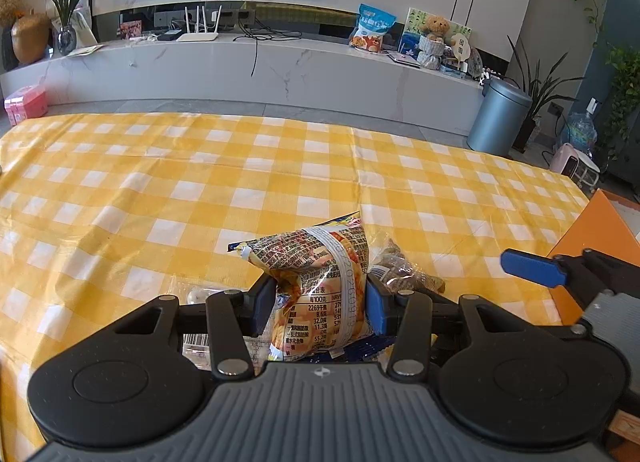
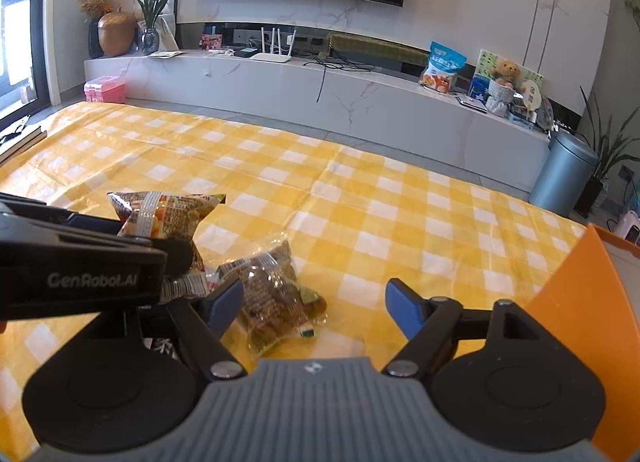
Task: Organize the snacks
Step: 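Grasp the printed snack bag with the left tool while the right tool grasps the small clear cookie bag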
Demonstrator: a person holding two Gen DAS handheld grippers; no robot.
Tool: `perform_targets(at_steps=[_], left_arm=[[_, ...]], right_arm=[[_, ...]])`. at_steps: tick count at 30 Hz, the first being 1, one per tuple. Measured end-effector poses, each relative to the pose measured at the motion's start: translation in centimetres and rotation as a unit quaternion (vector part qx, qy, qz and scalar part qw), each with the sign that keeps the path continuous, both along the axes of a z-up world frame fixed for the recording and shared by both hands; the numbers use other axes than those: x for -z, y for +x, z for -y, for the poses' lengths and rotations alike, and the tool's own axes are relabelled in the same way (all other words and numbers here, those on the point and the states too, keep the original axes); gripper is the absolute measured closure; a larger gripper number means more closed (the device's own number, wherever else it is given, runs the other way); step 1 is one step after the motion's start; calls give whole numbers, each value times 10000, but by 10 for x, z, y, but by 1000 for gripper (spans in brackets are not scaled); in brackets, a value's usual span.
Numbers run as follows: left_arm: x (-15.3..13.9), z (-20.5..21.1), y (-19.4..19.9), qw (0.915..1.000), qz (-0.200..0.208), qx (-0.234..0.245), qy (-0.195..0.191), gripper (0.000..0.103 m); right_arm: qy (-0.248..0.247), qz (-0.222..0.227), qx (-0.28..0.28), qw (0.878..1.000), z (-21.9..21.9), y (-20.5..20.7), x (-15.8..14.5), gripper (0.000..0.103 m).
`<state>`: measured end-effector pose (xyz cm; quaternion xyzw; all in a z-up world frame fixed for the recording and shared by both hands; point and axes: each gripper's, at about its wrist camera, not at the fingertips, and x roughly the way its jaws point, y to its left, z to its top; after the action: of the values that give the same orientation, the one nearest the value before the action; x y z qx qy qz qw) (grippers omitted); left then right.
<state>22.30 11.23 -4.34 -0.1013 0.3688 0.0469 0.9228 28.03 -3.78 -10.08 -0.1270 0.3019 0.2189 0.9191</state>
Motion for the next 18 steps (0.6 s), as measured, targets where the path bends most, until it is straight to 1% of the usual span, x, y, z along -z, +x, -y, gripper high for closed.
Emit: perform_targets(at_steps=[6, 11, 13, 14, 17, 18], left_arm=[[3, -5, 1, 9999, -8, 8, -159, 50], [4, -6, -1, 9997, -24, -1, -226, 50], [5, -6, -1, 9997, -56, 20, -234, 51], [5, -5, -1, 9997, -60, 23, -219, 52], [6, -5, -1, 9998, -51, 21, -214, 52], [6, -5, -1, 9997, -45, 15, -222, 52]], right_arm=[[36, -126, -129, 9998, -7, 16, 8, 25], [167, -389, -226, 9988, -14, 23, 19, 26], [146, -412, -259, 9987, -16, 23, 23, 32], [134, -463, -302, 9984, -17, 23, 25, 32], [-25, -349, -347, 9988, -20, 20, 28, 42], [-74, -314, -394, 9987, -20, 18, 28, 47]])
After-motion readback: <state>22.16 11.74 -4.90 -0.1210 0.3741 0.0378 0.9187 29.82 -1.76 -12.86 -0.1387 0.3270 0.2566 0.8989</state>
